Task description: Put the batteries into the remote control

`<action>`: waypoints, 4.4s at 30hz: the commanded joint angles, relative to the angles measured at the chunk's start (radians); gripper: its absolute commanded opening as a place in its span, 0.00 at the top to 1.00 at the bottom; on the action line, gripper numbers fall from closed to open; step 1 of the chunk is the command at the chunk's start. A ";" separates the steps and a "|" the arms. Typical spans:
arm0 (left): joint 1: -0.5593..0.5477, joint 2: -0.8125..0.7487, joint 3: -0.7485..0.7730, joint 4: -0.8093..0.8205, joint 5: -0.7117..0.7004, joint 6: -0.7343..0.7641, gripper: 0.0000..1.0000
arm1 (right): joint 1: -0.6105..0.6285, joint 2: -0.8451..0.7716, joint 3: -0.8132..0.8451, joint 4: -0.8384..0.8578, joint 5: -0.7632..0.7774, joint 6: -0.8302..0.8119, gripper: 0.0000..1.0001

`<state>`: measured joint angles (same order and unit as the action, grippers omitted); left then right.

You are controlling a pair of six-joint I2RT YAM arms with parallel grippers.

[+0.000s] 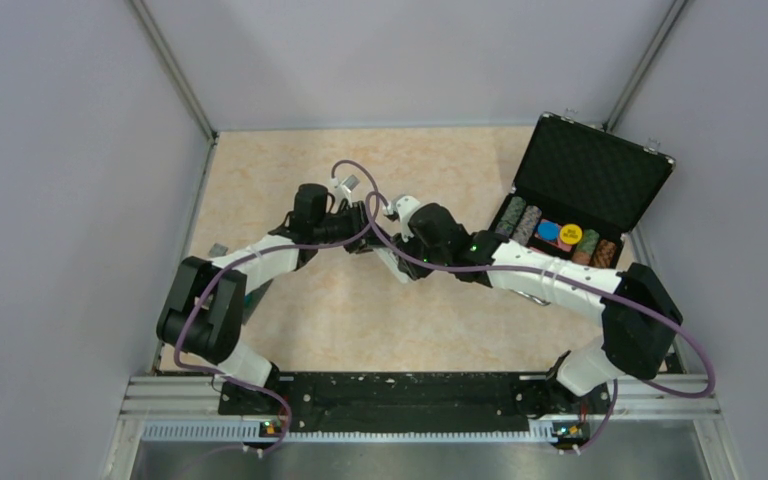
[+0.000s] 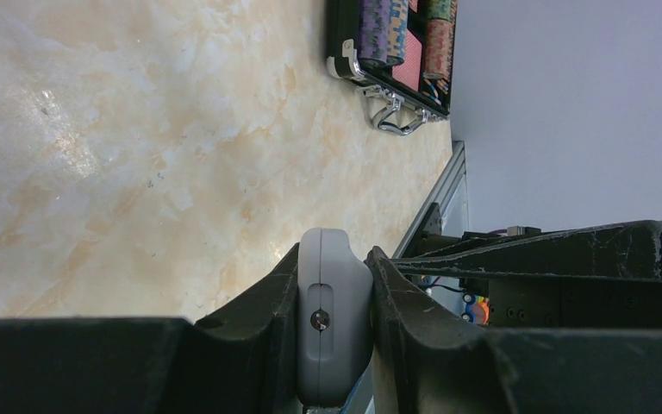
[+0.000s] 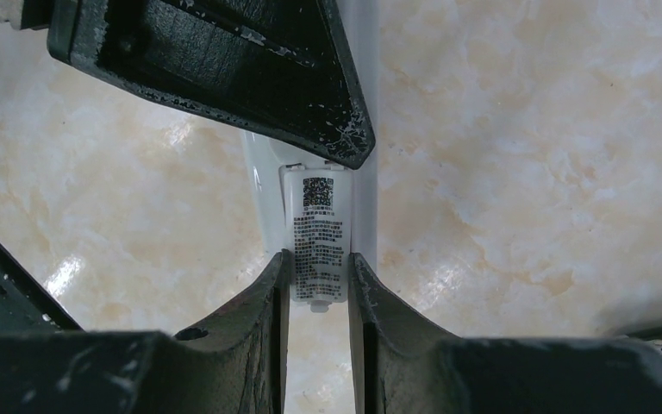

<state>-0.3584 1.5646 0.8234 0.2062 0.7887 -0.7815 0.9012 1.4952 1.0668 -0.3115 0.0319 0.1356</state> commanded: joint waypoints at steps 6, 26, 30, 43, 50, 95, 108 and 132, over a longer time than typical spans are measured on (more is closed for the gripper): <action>-0.008 0.012 0.051 0.033 0.069 0.015 1.00 | 0.010 -0.018 -0.019 0.035 -0.003 0.007 0.85; -0.037 0.014 0.047 0.021 0.119 0.077 1.00 | 0.010 -0.030 -0.013 0.033 -0.026 0.019 0.86; -0.045 0.013 0.042 0.018 0.118 0.086 1.00 | 0.009 -0.033 -0.008 0.028 -0.027 0.028 0.85; -0.049 0.026 0.057 -0.012 0.120 0.085 1.00 | 0.009 -0.037 0.008 0.031 0.005 0.029 0.85; -0.051 0.032 0.063 -0.041 0.107 0.108 1.00 | 0.010 -0.027 0.044 -0.005 -0.005 0.030 0.85; -0.054 0.025 0.034 -0.015 0.122 0.110 1.00 | -0.028 0.022 0.128 -0.088 -0.049 0.101 0.83; -0.056 0.018 0.035 -0.056 0.113 0.177 1.00 | -0.052 0.036 0.187 -0.137 -0.046 0.128 0.84; -0.056 0.057 0.064 -0.010 0.197 0.073 1.00 | -0.062 0.089 0.180 -0.112 -0.018 0.137 0.82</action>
<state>-0.3954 1.6211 0.8577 0.1734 0.8642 -0.6701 0.8608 1.5826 1.2247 -0.5690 -0.0532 0.2634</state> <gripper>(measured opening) 0.318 0.248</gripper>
